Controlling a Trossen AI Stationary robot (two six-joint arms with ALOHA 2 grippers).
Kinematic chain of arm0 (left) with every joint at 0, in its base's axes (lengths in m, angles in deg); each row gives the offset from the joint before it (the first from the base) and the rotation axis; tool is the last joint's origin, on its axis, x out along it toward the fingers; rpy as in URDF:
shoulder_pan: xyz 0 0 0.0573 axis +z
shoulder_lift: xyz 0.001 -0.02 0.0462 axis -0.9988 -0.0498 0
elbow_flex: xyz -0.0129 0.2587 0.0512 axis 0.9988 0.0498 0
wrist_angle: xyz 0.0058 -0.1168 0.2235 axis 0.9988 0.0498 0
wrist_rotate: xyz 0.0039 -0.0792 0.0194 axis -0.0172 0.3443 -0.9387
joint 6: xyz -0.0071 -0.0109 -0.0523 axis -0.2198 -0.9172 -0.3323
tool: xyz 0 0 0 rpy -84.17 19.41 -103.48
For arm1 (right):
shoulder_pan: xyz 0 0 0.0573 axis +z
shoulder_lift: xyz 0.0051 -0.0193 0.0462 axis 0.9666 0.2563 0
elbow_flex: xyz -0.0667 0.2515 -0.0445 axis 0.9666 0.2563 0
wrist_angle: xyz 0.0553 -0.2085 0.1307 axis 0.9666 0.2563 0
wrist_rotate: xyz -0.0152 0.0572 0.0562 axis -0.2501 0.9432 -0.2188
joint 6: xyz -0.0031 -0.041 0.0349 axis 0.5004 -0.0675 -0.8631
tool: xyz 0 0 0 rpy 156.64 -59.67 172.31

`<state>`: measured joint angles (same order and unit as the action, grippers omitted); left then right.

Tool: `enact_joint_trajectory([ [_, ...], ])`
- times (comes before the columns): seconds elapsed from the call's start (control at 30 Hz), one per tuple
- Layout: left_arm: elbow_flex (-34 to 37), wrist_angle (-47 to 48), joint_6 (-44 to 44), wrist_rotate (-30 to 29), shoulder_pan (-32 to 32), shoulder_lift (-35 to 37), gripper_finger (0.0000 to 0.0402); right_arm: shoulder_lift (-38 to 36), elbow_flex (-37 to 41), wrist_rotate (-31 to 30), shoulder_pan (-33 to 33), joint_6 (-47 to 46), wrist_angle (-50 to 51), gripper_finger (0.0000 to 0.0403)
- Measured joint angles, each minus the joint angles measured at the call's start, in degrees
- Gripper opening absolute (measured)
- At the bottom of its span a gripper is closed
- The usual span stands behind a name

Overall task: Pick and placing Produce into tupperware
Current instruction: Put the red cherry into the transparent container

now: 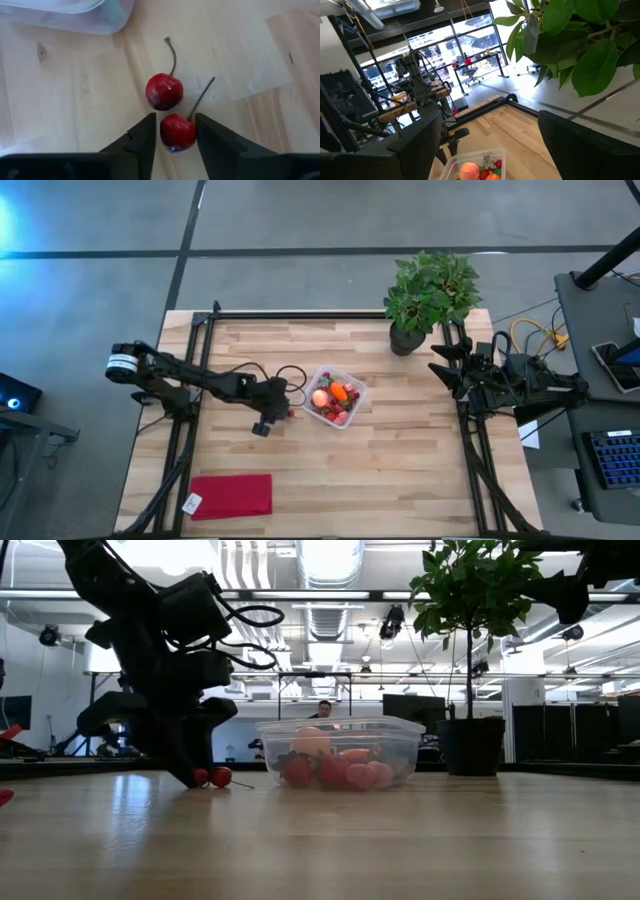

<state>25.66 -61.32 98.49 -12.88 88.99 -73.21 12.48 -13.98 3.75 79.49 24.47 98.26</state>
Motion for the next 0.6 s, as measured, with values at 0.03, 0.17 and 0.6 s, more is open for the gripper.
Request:
enact_joint_trajectory([
  [0.03,0.0,0.0,0.0,0.0,0.0,0.0,0.0113,0.0,0.0,0.0,0.0,0.0,0.0,0.0322],
  [0.17,0.0,0.7,0.0,-0.1,0.0,0.4,0.0077,0.0,0.0,0.0,0.0,0.0,0.0,0.0322],
  [0.6,-7.2,-1.2,0.0,-6.4,0.4,13.3,0.0056,0.0,0.0,0.0,0.0,0.0,0.0,0.0322],
])
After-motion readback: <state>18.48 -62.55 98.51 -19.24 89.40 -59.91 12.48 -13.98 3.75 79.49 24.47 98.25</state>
